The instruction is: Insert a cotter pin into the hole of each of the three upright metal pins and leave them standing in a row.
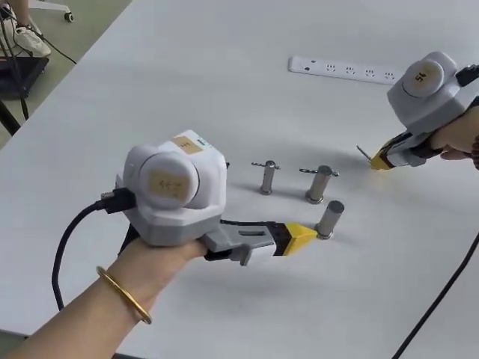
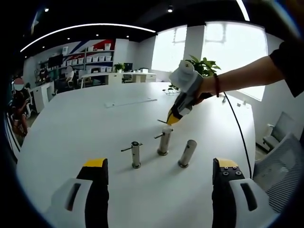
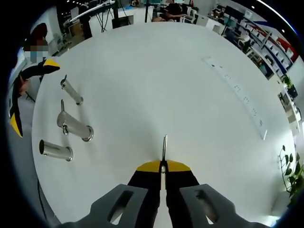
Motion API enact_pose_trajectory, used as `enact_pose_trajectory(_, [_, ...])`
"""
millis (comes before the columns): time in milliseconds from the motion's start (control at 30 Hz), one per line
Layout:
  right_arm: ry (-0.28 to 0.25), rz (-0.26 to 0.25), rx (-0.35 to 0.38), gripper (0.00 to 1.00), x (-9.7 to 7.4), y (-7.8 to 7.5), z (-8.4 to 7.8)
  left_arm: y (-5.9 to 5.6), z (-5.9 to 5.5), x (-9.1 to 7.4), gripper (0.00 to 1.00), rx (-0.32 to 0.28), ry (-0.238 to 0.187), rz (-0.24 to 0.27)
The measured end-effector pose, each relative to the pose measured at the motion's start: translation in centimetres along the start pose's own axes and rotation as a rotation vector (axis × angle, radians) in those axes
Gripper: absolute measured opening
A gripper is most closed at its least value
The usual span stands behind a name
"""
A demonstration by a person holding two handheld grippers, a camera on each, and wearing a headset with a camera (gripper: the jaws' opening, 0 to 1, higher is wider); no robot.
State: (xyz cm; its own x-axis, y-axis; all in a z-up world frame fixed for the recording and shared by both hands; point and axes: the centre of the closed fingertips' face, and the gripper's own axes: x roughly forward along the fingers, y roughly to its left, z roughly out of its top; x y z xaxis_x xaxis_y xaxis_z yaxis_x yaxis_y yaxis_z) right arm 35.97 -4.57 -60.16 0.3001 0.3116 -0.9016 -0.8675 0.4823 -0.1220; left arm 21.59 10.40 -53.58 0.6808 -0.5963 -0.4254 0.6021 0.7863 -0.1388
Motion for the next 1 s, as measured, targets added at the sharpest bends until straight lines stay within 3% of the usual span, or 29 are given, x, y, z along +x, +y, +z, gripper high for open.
enact_pose_trajectory(233, [-0.055,-0.015,-0.034,0.00,-1.6,0.7,0.9,-0.2,-0.2,0.0,0.84,0.007,0.005,-0.005])
enact_pose_trajectory(333, [-0.086,-0.018,-0.055,0.00,-2.1,0.5,1.5,-0.3,0.2,-0.1,0.81,0.041,-0.017,-0.003])
enact_pose_trajectory(567, [-0.150,-0.012,-0.075,0.00,-4.1,1.5,2.1,-0.4,0.5,-0.3,0.76,0.019,-0.024,-0.016])
enact_pose_trajectory(1000, [-0.260,0.027,-0.156,0.00,-9.1,8.5,3.3,-2.0,1.8,-0.7,0.56,0.056,-0.040,-0.063])
